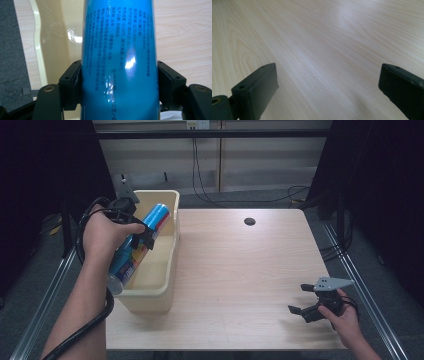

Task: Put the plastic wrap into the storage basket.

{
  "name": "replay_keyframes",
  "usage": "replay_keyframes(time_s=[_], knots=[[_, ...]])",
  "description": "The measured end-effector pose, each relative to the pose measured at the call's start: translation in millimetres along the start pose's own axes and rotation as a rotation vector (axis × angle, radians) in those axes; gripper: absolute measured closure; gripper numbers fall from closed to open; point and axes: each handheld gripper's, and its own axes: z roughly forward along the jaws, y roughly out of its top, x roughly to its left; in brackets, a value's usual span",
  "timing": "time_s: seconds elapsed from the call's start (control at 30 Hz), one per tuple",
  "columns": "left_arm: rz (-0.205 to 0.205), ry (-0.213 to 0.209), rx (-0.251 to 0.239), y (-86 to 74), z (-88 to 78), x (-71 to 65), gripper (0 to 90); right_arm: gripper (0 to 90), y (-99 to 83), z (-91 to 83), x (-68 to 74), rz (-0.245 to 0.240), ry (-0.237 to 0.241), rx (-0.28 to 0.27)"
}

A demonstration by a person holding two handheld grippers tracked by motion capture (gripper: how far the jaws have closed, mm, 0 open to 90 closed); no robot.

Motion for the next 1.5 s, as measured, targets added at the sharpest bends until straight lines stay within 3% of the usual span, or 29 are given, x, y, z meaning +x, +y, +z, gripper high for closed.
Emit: replay_keyframes(time_s=[0.13, 0.37, 1.23, 1.47, 1.5], knots=[[-0.004, 0.013, 0.008, -0.8, 5.5, 2.1, 32.2, 2.4, 0.0, 0.2, 0.3, 0.0, 0.005, 0.001], [-0.048, 0.007, 0.029, -3.2, 18.4, 4.2, 32.2, 2.4, 0.1, -0.3, 0.2, -0.001, 0.004, -0.003], [-0.09, 0.009, 0.138, -5.3, 57.3, 11.2, 32.1, 2.4, -0.7, 1.0, 0.6, 0.0, 0.006, 0.005], [-0.121, -0.001, 0.159, -4.1, 72.4, 11.0, 32.1, 2.4, -0.9, 1.4, 0.4, 0.0, 0.005, 0.005], [-0.109, -0.004, 0.172, -3.8, 73.2, 12.4, 32.1, 2.5, -1.1, 1.4, 0.4, 0.002, 0.005, 0.007]])
